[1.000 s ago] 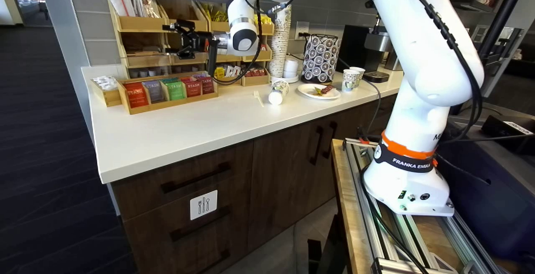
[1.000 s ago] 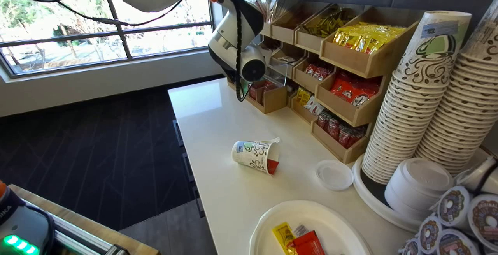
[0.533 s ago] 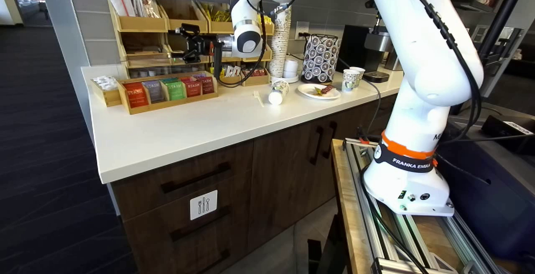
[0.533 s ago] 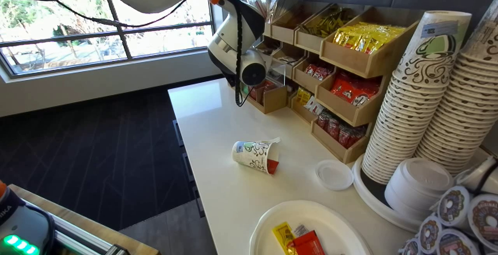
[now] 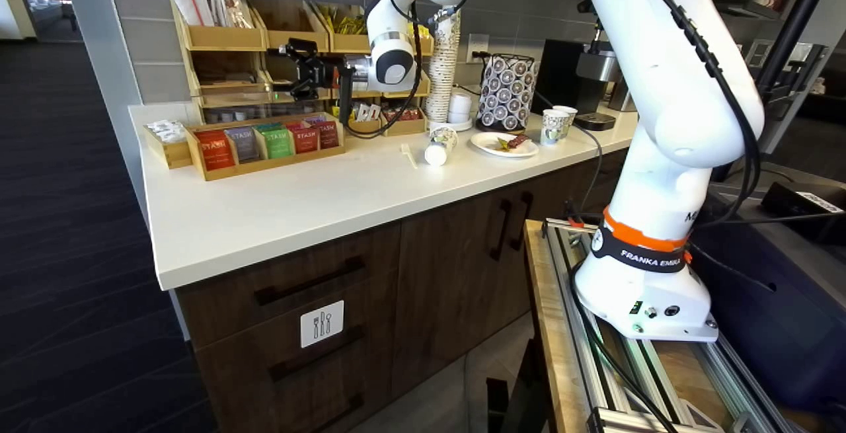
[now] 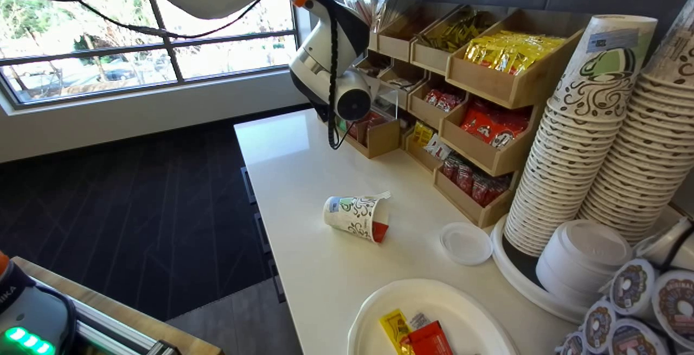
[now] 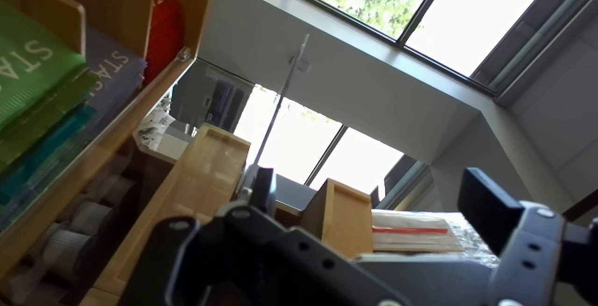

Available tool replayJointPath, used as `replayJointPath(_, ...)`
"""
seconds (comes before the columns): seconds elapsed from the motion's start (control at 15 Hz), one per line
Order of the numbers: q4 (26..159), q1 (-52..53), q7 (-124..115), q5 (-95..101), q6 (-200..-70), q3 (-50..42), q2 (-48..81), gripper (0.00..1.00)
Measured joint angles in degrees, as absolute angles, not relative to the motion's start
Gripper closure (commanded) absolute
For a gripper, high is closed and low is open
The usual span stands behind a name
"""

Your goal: Open then close the lid of the rack

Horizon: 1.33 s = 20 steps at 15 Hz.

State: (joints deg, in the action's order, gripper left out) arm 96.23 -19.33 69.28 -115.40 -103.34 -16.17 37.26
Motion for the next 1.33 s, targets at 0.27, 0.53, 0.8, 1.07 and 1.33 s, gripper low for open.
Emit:
replayJointPath(0.27,95.93,-19.57,72.2,-117.2,-103.34,-16.07,37.36,0.0)
replayJointPath(0.53,95.39,-19.57,75.4,-118.93,-103.34,-15.55,38.04,0.0)
replayJointPath(0.8,94.01,-19.57,78.94,-121.43,-103.34,-15.04,39.49,0.0)
replayJointPath(1.07,93.4,-19.57,80.54,-122.37,-103.28,-14.71,40.09,0.0)
replayJointPath(1.33,93.29,-19.56,81.14,-122.37,-103.27,-14.65,40.15,0.0)
